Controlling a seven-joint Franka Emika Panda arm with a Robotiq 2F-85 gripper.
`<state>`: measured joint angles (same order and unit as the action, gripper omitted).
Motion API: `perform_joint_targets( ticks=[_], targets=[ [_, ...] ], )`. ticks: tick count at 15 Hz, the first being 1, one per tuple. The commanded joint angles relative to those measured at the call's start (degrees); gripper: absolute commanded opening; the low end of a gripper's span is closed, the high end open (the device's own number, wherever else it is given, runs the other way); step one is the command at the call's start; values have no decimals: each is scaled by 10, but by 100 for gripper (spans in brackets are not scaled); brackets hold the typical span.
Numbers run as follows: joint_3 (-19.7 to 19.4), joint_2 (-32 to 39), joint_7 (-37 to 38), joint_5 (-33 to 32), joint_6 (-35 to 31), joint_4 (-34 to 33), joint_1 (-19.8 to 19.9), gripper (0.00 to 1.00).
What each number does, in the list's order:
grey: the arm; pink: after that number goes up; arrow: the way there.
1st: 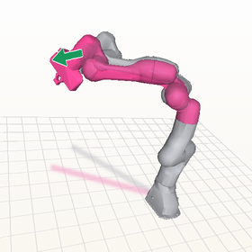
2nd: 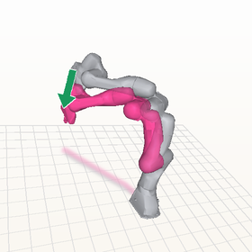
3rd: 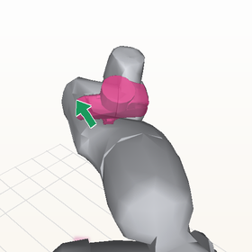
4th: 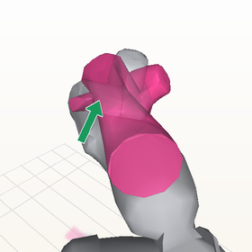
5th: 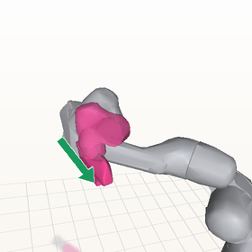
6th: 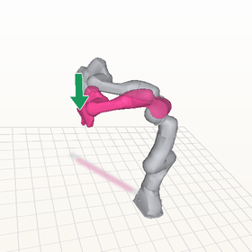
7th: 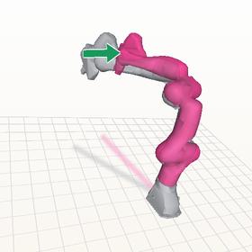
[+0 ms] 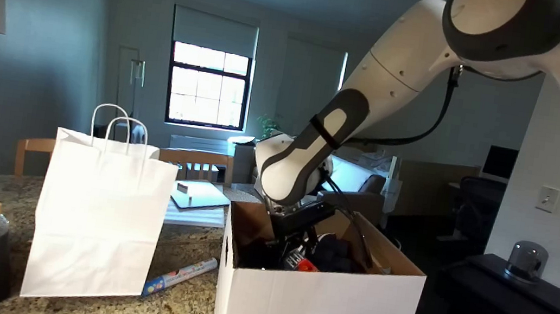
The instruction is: Remove three bottles from the box
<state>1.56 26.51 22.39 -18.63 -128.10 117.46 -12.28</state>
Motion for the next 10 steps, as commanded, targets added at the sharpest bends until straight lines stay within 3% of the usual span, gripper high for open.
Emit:
perform_joint_targets(
  ticks=[1, 2, 5, 7, 10],
  targets=[
    [-19, 7, 46, -5, -63, 4, -13, 87],
    [-22, 8, 47, -2, -60, 2, -14, 73],
    [-25, 1, 57, 8, -60, 6, -15, 53],
    [-22, -12, 57, 25, -54, 13, -10, 42],
    [-18, -58, 54, 47, -26, 35, -9, 34]
  ],
)
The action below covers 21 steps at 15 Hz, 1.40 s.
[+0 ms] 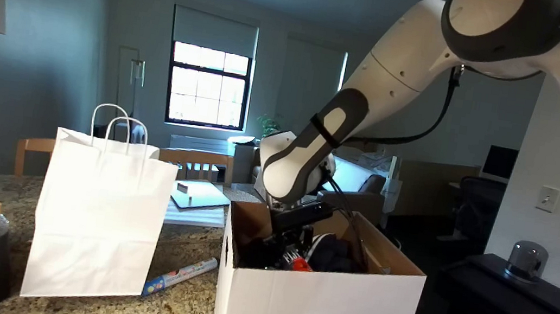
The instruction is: Remove three bottles from the box
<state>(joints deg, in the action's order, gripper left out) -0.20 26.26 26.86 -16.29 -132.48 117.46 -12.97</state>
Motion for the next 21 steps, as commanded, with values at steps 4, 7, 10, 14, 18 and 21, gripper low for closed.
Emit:
perform_joint_targets(
  ticks=[4, 7, 10, 14, 18, 21],
  targets=[
    [10, -150, 14, 55, 46, 70, 1, 31],
    [19, -215, 22, 78, 81, 73, 10, 31],
    [28, -269, 14, 119, 155, 51, 23, 31],
    [36, -315, 34, 155, 199, 27, 39, 31],
    [38, -326, 55, 183, 230, -5, 58, 31],
    [37, -324, 67, 193, 250, -38, 68, 31]
  ],
)
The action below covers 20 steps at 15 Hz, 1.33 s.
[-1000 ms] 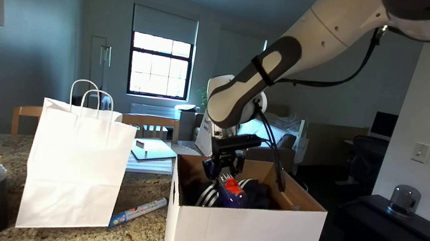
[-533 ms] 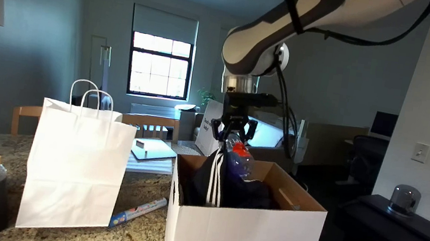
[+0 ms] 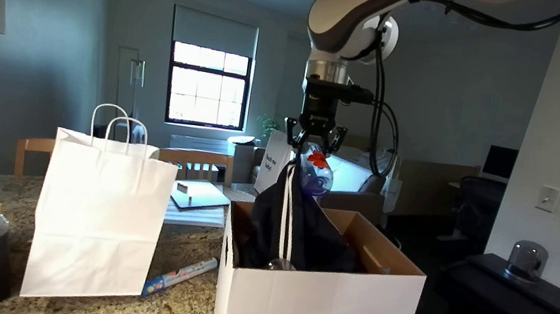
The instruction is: Remove three bottles from the box
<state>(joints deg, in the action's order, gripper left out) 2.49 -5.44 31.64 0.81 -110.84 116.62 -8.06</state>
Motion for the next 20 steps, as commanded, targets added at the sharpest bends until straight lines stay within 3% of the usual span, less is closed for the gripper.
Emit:
perform_joint_targets(
  ticks=[1, 5, 6, 7, 8, 14, 15, 16, 17, 18, 20],
  targets=[
    [10, -11, 24, 23, 46, -39, 22, 31],
    [11, -12, 18, 33, 91, -69, 26, 31],
    [11, -8, 22, 31, 98, -75, 26, 73],
    [13, -4, 28, 23, 106, -80, 26, 32],
    [12, -2, 28, 25, 108, -82, 26, 35],
    [12, 5, 26, 34, 122, -87, 26, 29],
    [11, 6, 24, 38, 124, -89, 26, 75],
    [10, 6, 21, 42, 128, -90, 27, 81],
    [10, 7, 22, 41, 134, -92, 27, 35],
    [11, 6, 23, 39, 133, -91, 27, 39],
    [12, 8, 32, 34, 135, -93, 27, 32]
  ],
)
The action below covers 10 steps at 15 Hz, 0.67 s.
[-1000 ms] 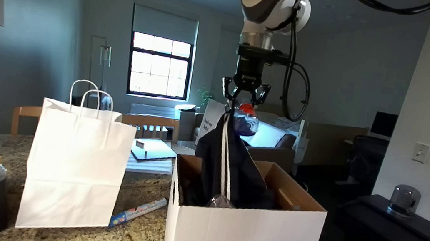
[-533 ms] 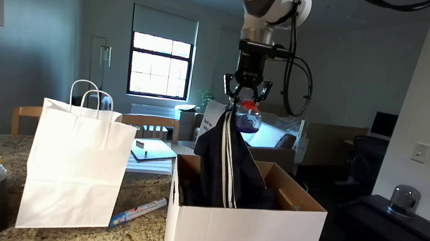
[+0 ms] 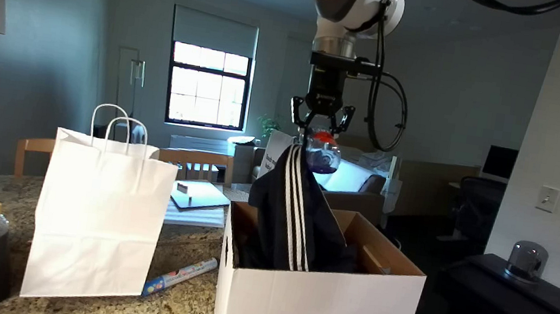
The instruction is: Remove three bottles from the box
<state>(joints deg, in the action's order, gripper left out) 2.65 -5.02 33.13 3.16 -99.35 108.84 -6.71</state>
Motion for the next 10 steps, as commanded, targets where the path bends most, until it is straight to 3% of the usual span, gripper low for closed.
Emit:
perform_joint_targets(
  ticks=[1, 5, 6, 8, 9, 10],
  targets=[
    [10, 6, 16, 10, 21, -16, 13, 31],
    [8, 6, 13, 16, 20, -16, 14, 29],
    [6, 8, 5, 23, 30, -21, 15, 76],
    [4, 8, 1, 32, 35, -23, 18, 83],
    [5, 9, 7, 27, 36, -24, 19, 41],
    [6, 9, 10, 24, 33, -23, 20, 44]
  ],
)
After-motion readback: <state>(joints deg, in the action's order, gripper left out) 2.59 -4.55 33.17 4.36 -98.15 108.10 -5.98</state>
